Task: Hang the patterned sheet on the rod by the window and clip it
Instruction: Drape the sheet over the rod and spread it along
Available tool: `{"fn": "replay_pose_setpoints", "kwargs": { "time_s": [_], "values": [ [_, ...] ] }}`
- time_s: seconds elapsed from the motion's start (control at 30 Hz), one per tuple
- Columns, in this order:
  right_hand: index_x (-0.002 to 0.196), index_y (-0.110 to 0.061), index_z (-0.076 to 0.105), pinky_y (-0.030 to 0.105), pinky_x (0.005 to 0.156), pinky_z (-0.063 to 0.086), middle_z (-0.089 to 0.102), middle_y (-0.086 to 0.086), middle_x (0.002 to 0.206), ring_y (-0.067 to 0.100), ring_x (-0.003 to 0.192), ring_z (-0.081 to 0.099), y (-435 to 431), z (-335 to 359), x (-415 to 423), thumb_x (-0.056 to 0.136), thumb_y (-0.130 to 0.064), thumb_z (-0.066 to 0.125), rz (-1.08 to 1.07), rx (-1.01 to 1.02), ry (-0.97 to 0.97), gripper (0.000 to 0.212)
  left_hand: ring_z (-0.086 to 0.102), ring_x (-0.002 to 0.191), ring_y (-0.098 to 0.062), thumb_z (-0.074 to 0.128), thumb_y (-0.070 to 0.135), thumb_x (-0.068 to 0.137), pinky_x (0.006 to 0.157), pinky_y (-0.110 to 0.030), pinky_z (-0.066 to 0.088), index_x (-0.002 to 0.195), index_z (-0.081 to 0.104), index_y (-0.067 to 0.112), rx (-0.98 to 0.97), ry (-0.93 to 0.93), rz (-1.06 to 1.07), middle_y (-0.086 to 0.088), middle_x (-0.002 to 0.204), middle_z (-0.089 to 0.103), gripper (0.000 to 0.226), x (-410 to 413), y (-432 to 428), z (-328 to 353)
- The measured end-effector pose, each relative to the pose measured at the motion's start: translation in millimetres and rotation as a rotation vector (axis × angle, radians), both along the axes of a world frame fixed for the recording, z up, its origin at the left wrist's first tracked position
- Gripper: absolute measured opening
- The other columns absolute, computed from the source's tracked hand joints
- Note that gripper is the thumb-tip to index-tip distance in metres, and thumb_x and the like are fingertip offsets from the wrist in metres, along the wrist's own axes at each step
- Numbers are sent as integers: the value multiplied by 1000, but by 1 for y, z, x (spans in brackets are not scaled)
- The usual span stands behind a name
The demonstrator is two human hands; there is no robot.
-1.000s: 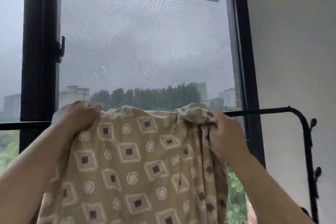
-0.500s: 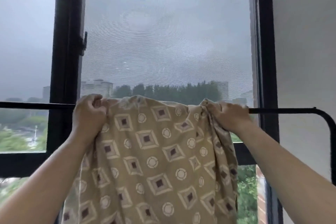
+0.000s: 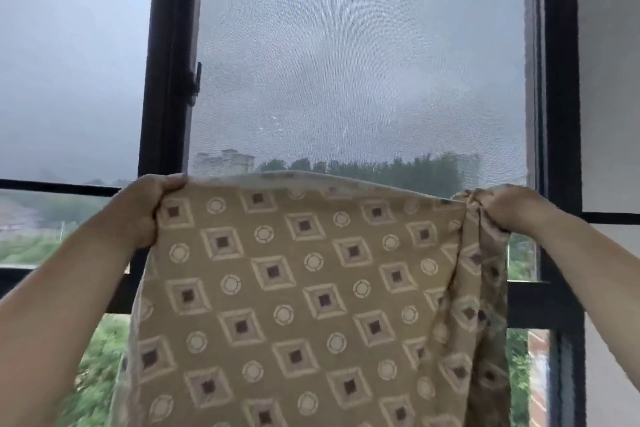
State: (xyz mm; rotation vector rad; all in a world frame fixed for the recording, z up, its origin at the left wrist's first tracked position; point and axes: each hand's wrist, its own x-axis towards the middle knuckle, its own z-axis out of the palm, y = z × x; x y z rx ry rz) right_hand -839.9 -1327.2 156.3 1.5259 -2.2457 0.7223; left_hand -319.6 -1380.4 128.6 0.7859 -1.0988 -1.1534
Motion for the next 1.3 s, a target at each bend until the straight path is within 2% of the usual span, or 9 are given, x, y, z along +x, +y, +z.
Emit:
{"fn": "replay_pose_setpoints", "kwargs": {
  "time_s": [0.1,0.17,0.33,0.57,0.73,0.97,1.13,1.2,1.3],
  "values": [
    [120,-16,55,44,100,39,52,18,132,36,121,47,0,-2,9,86,-52,13,-89,-22,87,65,66,50,-19,50,23,95,51,-31,56,83,61,15,-37,21,9,-7,68,67,18,-5,-10,4],
    [120,-19,56,44,101,35,54,15,128,35,119,48,1,-3,49,93,-50,31,-96,-148,252,48,66,51,-21,52,26,93,61,-35,54,81,61,14,-30,20,-31,-7,67,66,19,-14,-15,0],
    [106,-21,58,35,84,44,62,3,111,18,96,55,-10,-21,194,97,-51,38,546,-87,314,37,67,50,-23,37,27,97,61,-35,49,60,70,10,-45,227,-147,-10,61,67,52,-27,-10,-9],
    [122,-20,55,39,88,44,65,8,122,29,111,60,-48,-18,271,88,-73,29,499,-184,279,68,71,66,-34,35,17,93,58,-43,60,75,74,-8,38,220,-500,-22,74,71,49,-48,2,-15],
    [91,-22,60,38,80,47,70,7,103,28,95,64,-49,-14,242,88,-76,18,446,-186,332,68,68,82,-30,45,12,86,77,-39,57,112,70,0,48,59,-506,-17,93,69,38,-32,2,-1],
    [73,-21,57,34,69,45,63,-5,76,18,73,60,-43,-10,217,88,-76,15,393,-165,307,71,62,39,-22,44,3,91,38,-30,53,51,65,2,-28,-159,-139,-11,47,62,45,21,-13,36],
    [71,-20,58,34,70,44,61,-5,74,19,73,57,-46,-12,218,89,-74,16,356,-147,332,70,66,48,-4,55,6,82,50,-20,55,96,70,1,-220,10,175,5,53,69,21,97,-32,35],
    [68,-21,57,33,70,43,60,-6,73,17,73,57,-44,-12,216,89,-74,17,336,-106,310,70,63,47,3,49,0,84,46,-11,45,78,62,-2,-261,5,401,10,45,62,14,135,-35,14],
    [65,-19,59,34,72,48,63,-5,70,13,69,59,-45,-11,216,83,-80,15,348,-77,260,77,71,82,-29,63,22,69,64,-40,55,78,64,2,-177,-6,607,-5,77,70,21,200,-72,-24]
  ]
}}
